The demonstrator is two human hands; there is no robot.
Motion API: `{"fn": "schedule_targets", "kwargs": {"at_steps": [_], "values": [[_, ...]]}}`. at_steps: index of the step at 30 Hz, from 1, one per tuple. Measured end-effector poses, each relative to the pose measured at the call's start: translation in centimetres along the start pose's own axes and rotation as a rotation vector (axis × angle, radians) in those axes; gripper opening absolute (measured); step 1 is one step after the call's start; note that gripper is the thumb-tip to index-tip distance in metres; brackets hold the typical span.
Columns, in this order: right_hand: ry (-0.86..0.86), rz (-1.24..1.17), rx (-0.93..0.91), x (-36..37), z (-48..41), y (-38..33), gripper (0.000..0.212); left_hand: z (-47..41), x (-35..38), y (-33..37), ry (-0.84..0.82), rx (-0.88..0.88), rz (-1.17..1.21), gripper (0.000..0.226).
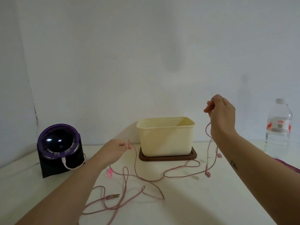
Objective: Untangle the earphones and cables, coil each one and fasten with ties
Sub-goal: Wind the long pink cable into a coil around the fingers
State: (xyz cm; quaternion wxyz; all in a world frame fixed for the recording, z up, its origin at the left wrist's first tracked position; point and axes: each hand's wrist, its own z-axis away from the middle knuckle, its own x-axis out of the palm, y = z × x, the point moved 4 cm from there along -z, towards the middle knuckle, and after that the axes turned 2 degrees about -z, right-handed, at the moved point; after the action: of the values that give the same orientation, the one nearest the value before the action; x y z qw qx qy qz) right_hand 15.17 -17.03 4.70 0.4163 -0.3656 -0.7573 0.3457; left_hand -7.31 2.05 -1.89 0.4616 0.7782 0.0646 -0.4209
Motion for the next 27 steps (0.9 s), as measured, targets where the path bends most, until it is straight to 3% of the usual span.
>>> {"fn": "schedule_targets", "kwargs": {"at_steps": [3, 5, 7, 10, 13, 16, 18, 20, 23, 27], "values": [[-0.271, -0.115, 0.158, 1.6, -0.2, -0.4, 0.029, -0.4, 0.8, -0.5, -0.111, -0.01, -0.075, 0.026], [-0.527, -0.02, 0.221, 2.6, 0.4, -0.9, 0.029, -0.9, 0.9, -0.5, -0.123, 0.012, -0.148, 0.022], [-0.724, 0.14, 0.216, 3.0, 1.2, -1.6, 0.031, -1.2, 0.6, 0.2, -0.052, 0.065, -0.21, 0.019], [-0.869, 0.312, 0.185, 3.6, 2.3, -2.9, 0.03, -0.6, -0.5, 3.2, 0.142, 0.191, -0.141, 0.035], [-0.956, 0.487, 0.086, 4.4, 3.2, -4.0, 0.029, 1.2, -1.3, 7.1, 0.192, 0.369, 0.103, 0.039], [-1.069, 0.586, -0.017, 5.2, 4.7, -4.8, 0.031, 2.9, -0.8, 10.6, -0.048, 0.478, 0.344, 0.043], [-1.114, 0.59, -0.057, 5.5, 5.4, -5.1, 0.034, 3.7, -0.2, 12.1, -0.209, 0.512, 0.371, 0.038], [-1.118, 0.594, -0.09, 5.5, 5.8, -5.2, 0.032, 4.1, 0.2, 12.6, -0.262, 0.508, 0.375, 0.028], [-1.02, 0.588, -0.096, 4.7, 4.9, -5.2, 0.029, 3.6, -0.6, 12.0, -0.061, 0.434, 0.424, 0.015], [-0.923, 0.676, -0.085, 2.8, 2.9, -4.0, 0.03, 2.6, -2.4, 10.3, 0.119, 0.312, 0.686, 0.019]]}}
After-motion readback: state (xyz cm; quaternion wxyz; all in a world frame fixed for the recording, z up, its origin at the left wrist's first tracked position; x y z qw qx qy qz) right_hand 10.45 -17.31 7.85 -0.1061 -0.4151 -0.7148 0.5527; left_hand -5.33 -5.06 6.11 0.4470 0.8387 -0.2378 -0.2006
